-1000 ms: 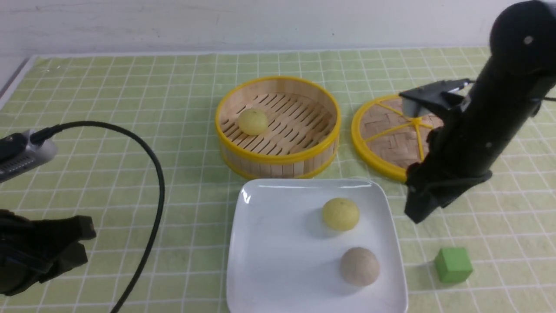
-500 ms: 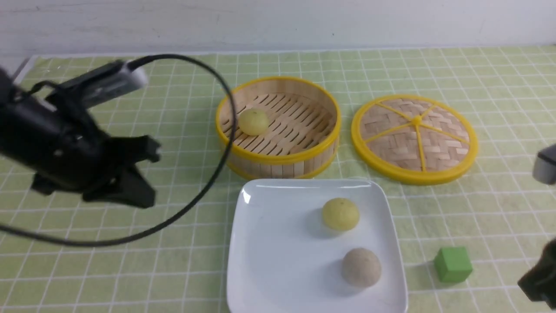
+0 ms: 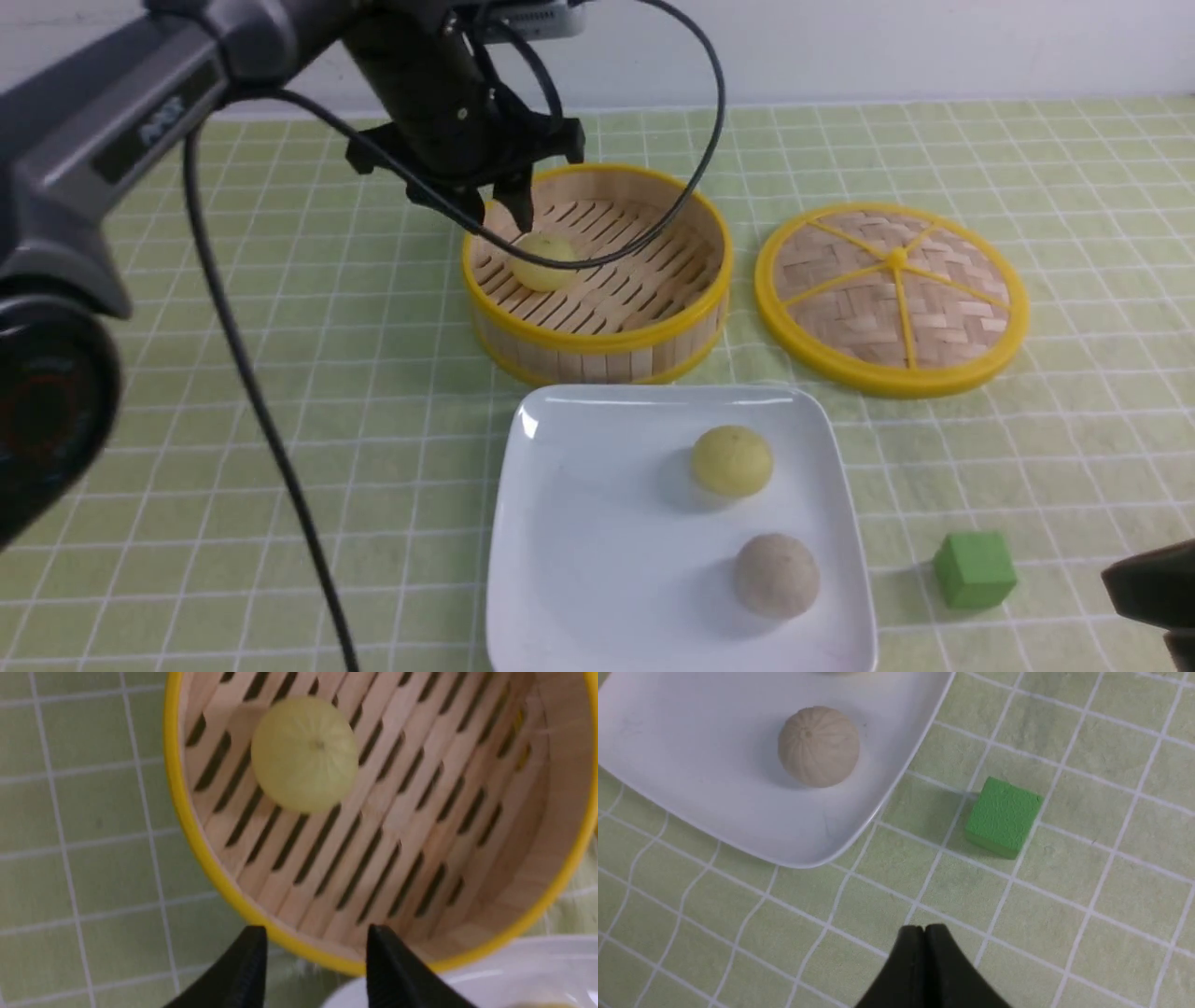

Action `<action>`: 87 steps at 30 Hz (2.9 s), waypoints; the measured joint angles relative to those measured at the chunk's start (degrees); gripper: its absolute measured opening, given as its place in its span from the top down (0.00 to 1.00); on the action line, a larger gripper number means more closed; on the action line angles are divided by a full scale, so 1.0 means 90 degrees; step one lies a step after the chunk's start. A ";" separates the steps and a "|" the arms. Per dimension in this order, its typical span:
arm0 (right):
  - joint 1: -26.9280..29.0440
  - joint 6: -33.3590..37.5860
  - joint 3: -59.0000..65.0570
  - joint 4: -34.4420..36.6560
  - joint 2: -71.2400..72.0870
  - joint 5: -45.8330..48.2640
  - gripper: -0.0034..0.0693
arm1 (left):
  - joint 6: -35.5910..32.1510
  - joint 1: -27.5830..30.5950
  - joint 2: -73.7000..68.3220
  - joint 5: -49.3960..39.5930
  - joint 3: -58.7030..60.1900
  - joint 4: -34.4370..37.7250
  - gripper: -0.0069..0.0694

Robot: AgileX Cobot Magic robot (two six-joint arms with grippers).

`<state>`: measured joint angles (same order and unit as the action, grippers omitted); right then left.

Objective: Put the steamed buns into the plate on the green tablecloth.

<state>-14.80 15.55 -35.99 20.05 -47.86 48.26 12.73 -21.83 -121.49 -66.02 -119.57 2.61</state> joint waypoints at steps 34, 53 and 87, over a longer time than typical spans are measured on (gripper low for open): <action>0.0000 0.0000 0.0007 0.0020 0.0000 -0.0140 0.93 | -0.0524 -0.0025 0.0998 -0.0545 -0.2162 -0.0212 0.88; 0.0000 0.0000 -0.0104 0.0006 0.0014 0.0452 0.92 | -0.0305 -0.1764 0.1736 0.1910 0.5061 0.0455 0.70; 0.0000 -0.2446 0.1983 -0.2320 0.4442 -0.2862 0.94 | -0.0299 -0.1778 0.1622 0.2214 0.4767 0.0357 0.70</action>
<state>-14.80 -6.46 -18.15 -0.83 -7.88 22.50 10.03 -37.84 -106.89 -46.09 -76.67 5.83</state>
